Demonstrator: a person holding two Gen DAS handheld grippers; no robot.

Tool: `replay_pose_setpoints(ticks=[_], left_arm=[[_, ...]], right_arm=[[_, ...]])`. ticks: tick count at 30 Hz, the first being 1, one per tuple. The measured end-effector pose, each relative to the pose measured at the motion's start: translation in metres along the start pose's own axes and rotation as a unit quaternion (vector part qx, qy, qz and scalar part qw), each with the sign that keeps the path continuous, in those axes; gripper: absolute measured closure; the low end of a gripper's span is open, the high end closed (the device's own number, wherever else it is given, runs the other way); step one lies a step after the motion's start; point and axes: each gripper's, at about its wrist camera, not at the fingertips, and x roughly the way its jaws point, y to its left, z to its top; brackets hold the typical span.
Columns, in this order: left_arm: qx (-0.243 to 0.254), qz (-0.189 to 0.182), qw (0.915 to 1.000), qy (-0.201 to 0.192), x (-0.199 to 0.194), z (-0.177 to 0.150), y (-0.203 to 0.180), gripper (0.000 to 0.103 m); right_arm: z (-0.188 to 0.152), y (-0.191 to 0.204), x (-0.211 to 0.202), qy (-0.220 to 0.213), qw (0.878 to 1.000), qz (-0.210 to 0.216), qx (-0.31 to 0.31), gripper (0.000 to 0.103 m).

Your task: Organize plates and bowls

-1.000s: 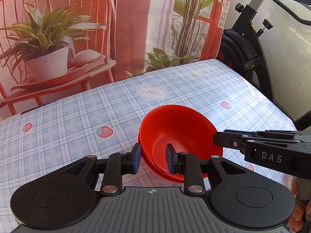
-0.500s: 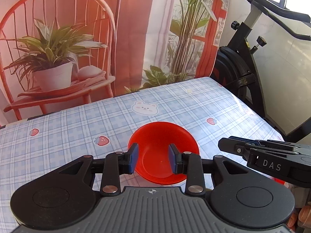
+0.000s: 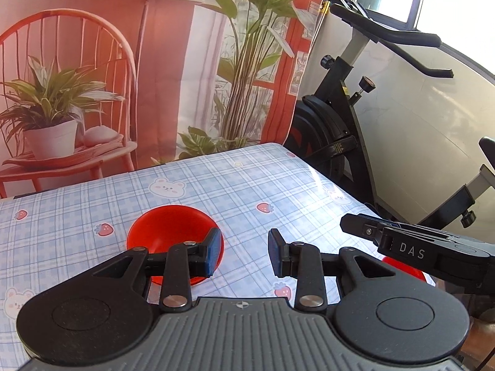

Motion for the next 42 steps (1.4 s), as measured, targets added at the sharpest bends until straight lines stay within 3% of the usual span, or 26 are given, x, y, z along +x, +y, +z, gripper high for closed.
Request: replay_pose_setpoints(ticks=[15, 20, 27, 39, 42], left_arm=[[0.049, -0.058, 0.9967, 0.029, 0.032, -0.016, -0.061, 0.068], [0.068, -0.092, 0.9925, 0.043, 0.04, -0.024, -0.079, 0.068], [0.078, -0.104, 0.9895, 0.063, 0.051, -0.029, -0.091, 0.066], [0.09, -0.124, 0.9831, 0.1, 0.062, -0.046, -0.107, 0.066], [0.088, -0.13, 0.9809, 0.115, 0.066, -0.049, -0.108, 0.066]], right_arm=[[-0.023, -0.086, -0.045, -0.027, 0.994, -0.096, 0.037, 0.086], [-0.037, -0.123, -0.048, -0.025, 0.988, -0.132, 0.073, 0.086], [-0.052, -0.153, -0.046, -0.018, 0.98, -0.172, 0.1, 0.084], [-0.082, -0.165, -0.05, 0.024, 0.978, -0.165, 0.125, 0.084], [-0.086, -0.162, -0.05, 0.028, 0.98, -0.155, 0.123, 0.091]])
